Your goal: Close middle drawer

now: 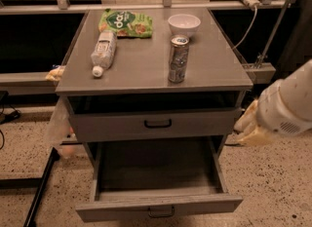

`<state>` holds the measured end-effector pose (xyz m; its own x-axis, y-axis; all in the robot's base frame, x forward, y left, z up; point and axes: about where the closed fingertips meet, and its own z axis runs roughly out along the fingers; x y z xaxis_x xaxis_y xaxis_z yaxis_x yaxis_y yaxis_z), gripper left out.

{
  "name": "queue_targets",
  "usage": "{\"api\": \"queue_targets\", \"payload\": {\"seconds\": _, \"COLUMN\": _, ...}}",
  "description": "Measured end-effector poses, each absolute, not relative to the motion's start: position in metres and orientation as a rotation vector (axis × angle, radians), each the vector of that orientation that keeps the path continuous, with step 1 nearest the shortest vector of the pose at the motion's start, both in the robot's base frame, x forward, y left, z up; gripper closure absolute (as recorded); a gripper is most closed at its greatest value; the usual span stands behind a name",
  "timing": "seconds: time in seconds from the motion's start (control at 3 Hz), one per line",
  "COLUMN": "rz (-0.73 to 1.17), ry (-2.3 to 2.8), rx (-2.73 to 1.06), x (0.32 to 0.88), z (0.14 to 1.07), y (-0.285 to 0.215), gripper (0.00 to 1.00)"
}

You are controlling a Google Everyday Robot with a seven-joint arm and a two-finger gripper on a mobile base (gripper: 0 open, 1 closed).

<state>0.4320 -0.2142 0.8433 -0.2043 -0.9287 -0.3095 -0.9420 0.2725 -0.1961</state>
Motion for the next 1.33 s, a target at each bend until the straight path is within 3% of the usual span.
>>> {"api": "queue_targets", "payload": {"seconds": 0.33, "rz": 0.195, "ry": 2.202, "rx": -1.678, "x": 0.43, "z": 0.754, "y": -0.212, "gripper": 0.88}}
{"api": "queue_targets", "payload": {"seconds": 0.67, "rz": 0.217, "ry": 2.209, "rx": -1.671, "x": 0.432, "z": 0.738, "y": -0.211, "gripper": 1.0}}
{"api": "queue_targets", "payload": {"seconds": 1.33, "rz": 0.18, "ry": 2.298, "rx": -1.71, "x": 0.406, "z": 0.661, "y": -0.243, "gripper": 1.0}}
